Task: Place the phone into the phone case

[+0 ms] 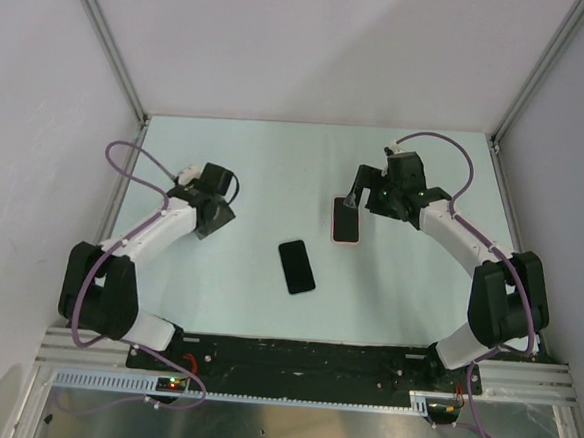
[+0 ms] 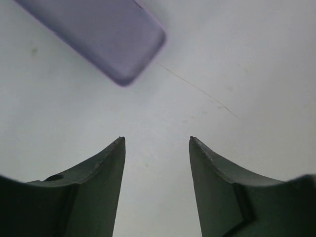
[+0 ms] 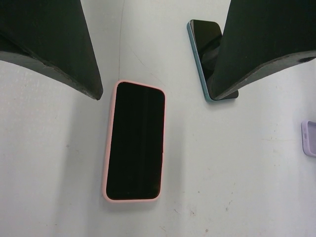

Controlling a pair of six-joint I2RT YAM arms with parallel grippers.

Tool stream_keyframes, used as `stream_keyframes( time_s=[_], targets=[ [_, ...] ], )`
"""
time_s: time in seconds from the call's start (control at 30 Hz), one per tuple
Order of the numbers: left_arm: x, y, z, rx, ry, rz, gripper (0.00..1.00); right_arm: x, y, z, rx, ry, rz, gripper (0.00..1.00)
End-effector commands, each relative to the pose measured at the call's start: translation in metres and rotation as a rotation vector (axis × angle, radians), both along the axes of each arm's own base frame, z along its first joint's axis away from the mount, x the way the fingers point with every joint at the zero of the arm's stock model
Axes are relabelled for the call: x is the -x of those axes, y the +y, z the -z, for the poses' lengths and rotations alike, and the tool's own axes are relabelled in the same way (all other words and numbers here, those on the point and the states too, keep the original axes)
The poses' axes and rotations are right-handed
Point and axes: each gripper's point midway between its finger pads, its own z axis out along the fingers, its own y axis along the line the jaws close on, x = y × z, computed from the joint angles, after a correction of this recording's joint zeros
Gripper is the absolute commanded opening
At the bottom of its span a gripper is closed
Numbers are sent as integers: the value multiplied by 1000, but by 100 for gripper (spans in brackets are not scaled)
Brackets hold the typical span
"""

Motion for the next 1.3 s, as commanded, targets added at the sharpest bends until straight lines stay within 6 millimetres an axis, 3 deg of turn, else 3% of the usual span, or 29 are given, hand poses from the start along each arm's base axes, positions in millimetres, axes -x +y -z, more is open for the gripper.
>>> stream_keyframes(
  time_s=[0.0,0.2,0.4,0.7,1.13,1.27],
  targets=[
    [-1,36,12,-80,64,-20,56,-2,2,-14,-26,-43,-4,97],
    [13,74,32,-33,85,-293,50,-2,3,-14,-30,-40,-8,97],
    [17,92,41,17,76,-473,50,-1,5,-14,-36,-40,-14,97],
    [-9,101,42,26,78,-522,50,-1,5,-14,-36,-42,-17,97],
    [-12,115,63,12,146,-564,47,-1,5,-15,-33,-44,-20,97],
    [-14,116,69,-3,174,-536,41,0,4,-16,-34,-46,-21,97]
  ],
)
